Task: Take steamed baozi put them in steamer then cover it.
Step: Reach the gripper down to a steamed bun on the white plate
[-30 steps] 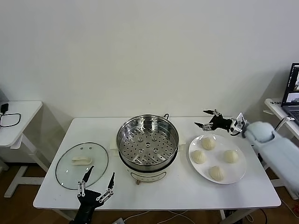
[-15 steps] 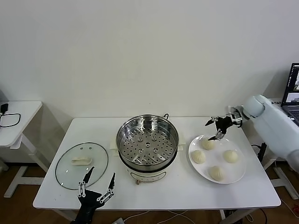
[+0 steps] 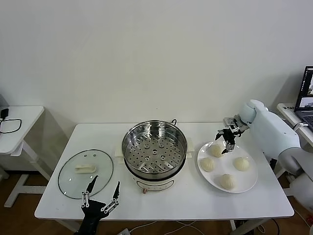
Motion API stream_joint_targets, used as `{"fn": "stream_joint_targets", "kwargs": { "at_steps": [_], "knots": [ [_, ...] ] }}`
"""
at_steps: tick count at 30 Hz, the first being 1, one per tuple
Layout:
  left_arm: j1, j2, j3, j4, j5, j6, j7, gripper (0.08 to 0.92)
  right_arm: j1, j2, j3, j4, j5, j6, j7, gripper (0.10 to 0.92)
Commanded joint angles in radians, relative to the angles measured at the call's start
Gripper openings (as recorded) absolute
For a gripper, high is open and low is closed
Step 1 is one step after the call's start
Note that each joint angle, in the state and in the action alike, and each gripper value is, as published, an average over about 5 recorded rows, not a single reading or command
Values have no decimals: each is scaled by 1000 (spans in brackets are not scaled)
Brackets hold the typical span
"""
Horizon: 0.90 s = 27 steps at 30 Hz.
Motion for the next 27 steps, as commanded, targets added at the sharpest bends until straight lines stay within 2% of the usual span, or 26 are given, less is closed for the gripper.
{"fn": "stream_joint_targets", "kwargs": {
  "at_steps": [1, 14, 27],
  "knots": [
    [0, 1, 0, 2, 0, -2, -1, 823, 0, 27, -8, -40, -59, 12, 43, 823],
    [-4, 0, 1, 7, 0, -7, -6, 823, -23, 38, 7, -62, -79, 19, 72, 809],
    [-3, -1, -5, 2, -2, -10, -12, 823, -35, 38, 2, -54, -69, 29, 109, 666]
  ]
}}
